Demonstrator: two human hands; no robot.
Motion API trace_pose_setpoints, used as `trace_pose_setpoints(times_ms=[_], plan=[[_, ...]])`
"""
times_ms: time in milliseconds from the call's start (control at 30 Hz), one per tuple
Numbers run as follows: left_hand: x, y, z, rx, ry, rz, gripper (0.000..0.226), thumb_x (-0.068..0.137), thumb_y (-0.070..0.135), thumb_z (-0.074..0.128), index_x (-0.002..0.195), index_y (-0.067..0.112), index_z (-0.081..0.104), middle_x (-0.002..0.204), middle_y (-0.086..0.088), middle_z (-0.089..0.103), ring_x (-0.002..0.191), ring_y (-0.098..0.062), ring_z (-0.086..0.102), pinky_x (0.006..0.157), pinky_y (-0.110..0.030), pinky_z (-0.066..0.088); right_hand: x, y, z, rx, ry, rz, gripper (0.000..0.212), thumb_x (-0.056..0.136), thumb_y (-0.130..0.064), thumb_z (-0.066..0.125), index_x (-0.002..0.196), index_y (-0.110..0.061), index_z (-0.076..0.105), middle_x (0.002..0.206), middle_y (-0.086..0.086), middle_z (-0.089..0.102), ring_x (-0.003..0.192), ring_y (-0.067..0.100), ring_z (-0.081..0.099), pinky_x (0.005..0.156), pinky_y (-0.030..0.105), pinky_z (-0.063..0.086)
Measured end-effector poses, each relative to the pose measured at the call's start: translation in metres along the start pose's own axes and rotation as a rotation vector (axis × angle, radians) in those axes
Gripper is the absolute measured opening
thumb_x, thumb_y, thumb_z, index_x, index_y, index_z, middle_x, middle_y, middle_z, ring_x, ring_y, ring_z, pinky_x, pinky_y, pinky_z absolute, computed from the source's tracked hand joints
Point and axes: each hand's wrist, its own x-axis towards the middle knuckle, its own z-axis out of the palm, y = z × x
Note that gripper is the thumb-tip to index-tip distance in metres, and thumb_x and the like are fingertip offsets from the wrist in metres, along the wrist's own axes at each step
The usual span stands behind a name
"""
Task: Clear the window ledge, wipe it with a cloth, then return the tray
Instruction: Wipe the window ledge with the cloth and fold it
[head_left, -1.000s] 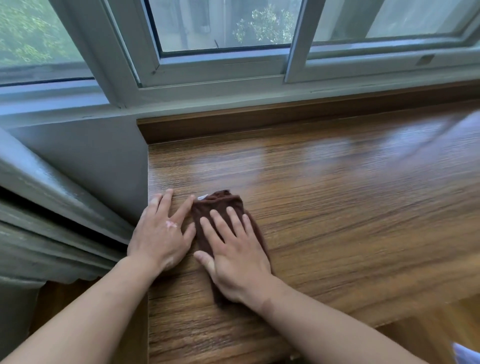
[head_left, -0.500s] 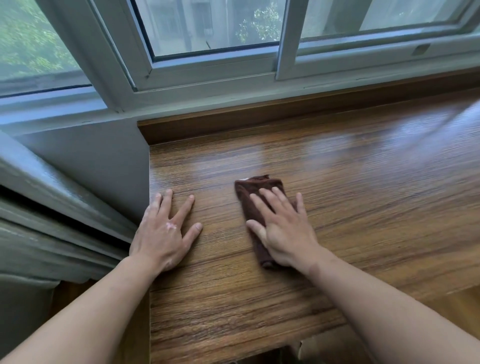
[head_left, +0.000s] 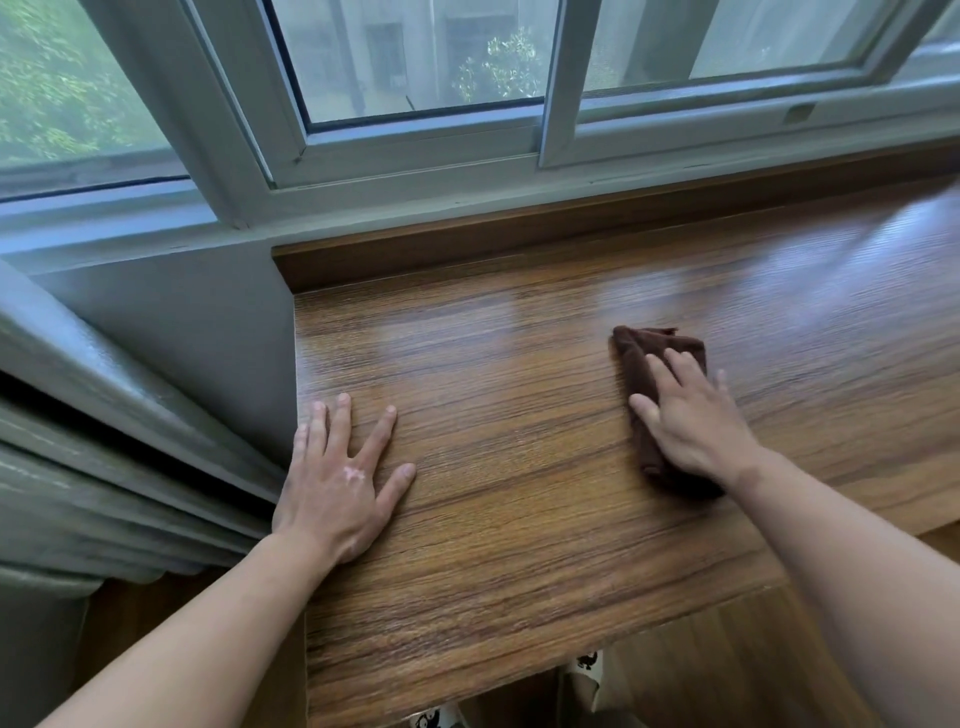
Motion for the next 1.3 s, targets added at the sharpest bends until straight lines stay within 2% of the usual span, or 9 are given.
trace_pose_setpoints(times_ms=[167, 333, 467, 633, 733, 867, 1100, 1233, 1300], plan=[[0.0, -0.005, 0.003, -0.045, 0.012, 0.008, 0.081, 0.084, 0.078, -0.007, 0.156, 0.044, -0.012, 0.168, -0.018, -0.01, 0.155, -0.039, -0.011, 0.126, -0.051, -0.004, -0.026, -0.064, 0.02, 0.105, 0.094, -0.07, 0.071, 0.099, -0.063, 0.032, 0.159, -0.025, 0.023, 0.167, 0.009, 0.015, 0.154, 0.026, 0.008, 0.125, 0.044, 0.006], [0.001, -0.003, 0.002, -0.051, 0.007, 0.023, 0.079, 0.081, 0.078, -0.01, 0.154, 0.046, -0.017, 0.168, -0.017, -0.015, 0.154, -0.038, -0.015, 0.125, -0.05, -0.006, -0.083, -0.137, 0.035, 0.121, 0.114, -0.211, 0.07, 0.093, -0.065, 0.021, 0.155, -0.035, 0.032, 0.164, 0.004, 0.028, 0.152, 0.027, 0.019, 0.124, 0.047, 0.015], [0.001, -0.004, 0.005, -0.053, 0.021, 0.012, 0.083, 0.081, 0.076, -0.008, 0.157, 0.045, -0.008, 0.168, -0.018, -0.011, 0.154, -0.039, -0.012, 0.125, -0.051, -0.005, -0.127, -0.188, 0.056, 0.172, 0.194, -0.315, 0.057, 0.096, -0.052, 0.039, 0.147, -0.031, 0.048, 0.153, 0.003, 0.046, 0.143, 0.03, 0.037, 0.118, 0.05, 0.029], [0.0, -0.005, 0.006, -0.071, 0.032, 0.018, 0.083, 0.081, 0.073, -0.004, 0.159, 0.044, -0.001, 0.169, -0.017, -0.008, 0.155, -0.038, -0.01, 0.125, -0.05, -0.003, -0.159, -0.221, 0.074, 0.21, 0.233, -0.401, 0.049, 0.097, -0.037, 0.048, 0.144, -0.024, 0.051, 0.147, 0.005, 0.049, 0.138, 0.031, 0.043, 0.115, 0.051, 0.035], [0.0, -0.003, 0.006, -0.065, 0.023, 0.005, 0.083, 0.081, 0.075, -0.003, 0.158, 0.046, -0.002, 0.169, -0.016, -0.01, 0.155, -0.037, -0.012, 0.125, -0.049, -0.004, -0.152, -0.208, 0.074, 0.189, 0.256, -0.437, 0.05, 0.094, -0.03, 0.051, 0.143, -0.023, 0.052, 0.145, 0.005, 0.051, 0.136, 0.03, 0.045, 0.115, 0.05, 0.035], [0.002, 0.002, 0.005, -0.075, 0.015, -0.019, 0.082, 0.08, 0.079, -0.002, 0.157, 0.049, -0.004, 0.169, -0.014, -0.012, 0.155, -0.035, -0.014, 0.125, -0.048, -0.007, -0.135, -0.168, 0.066, 0.173, 0.246, -0.449, 0.05, 0.096, -0.027, 0.043, 0.144, -0.024, 0.051, 0.145, 0.006, 0.052, 0.137, 0.029, 0.044, 0.118, 0.05, 0.031], [0.002, 0.0, 0.006, -0.056, -0.005, -0.04, 0.077, 0.086, 0.082, 0.003, 0.156, 0.051, -0.006, 0.169, -0.013, -0.009, 0.155, -0.034, -0.011, 0.126, -0.049, -0.003, -0.098, -0.049, 0.045, 0.178, 0.275, -0.303, 0.044, 0.1, -0.024, 0.046, 0.143, -0.024, 0.054, 0.144, 0.005, 0.053, 0.136, 0.027, 0.045, 0.118, 0.055, 0.028], [0.001, 0.003, 0.005, -0.057, -0.015, -0.061, 0.079, 0.085, 0.082, 0.002, 0.157, 0.049, -0.004, 0.169, -0.013, -0.008, 0.155, -0.034, -0.01, 0.126, -0.049, -0.002, -0.08, 0.024, 0.033, 0.13, 0.296, -0.156, 0.044, 0.1, -0.023, 0.053, 0.144, -0.023, 0.054, 0.145, 0.008, 0.054, 0.136, 0.029, 0.046, 0.117, 0.059, 0.025], [0.0, 0.006, 0.003, -0.061, -0.031, -0.068, 0.079, 0.086, 0.08, 0.003, 0.157, 0.048, -0.005, 0.169, -0.013, -0.01, 0.155, -0.034, -0.011, 0.126, -0.049, -0.003, -0.074, 0.062, 0.029, 0.12, 0.31, -0.086, 0.043, 0.101, -0.023, 0.05, 0.144, -0.021, 0.054, 0.144, 0.011, 0.055, 0.134, 0.033, 0.047, 0.116, 0.061, 0.025]])
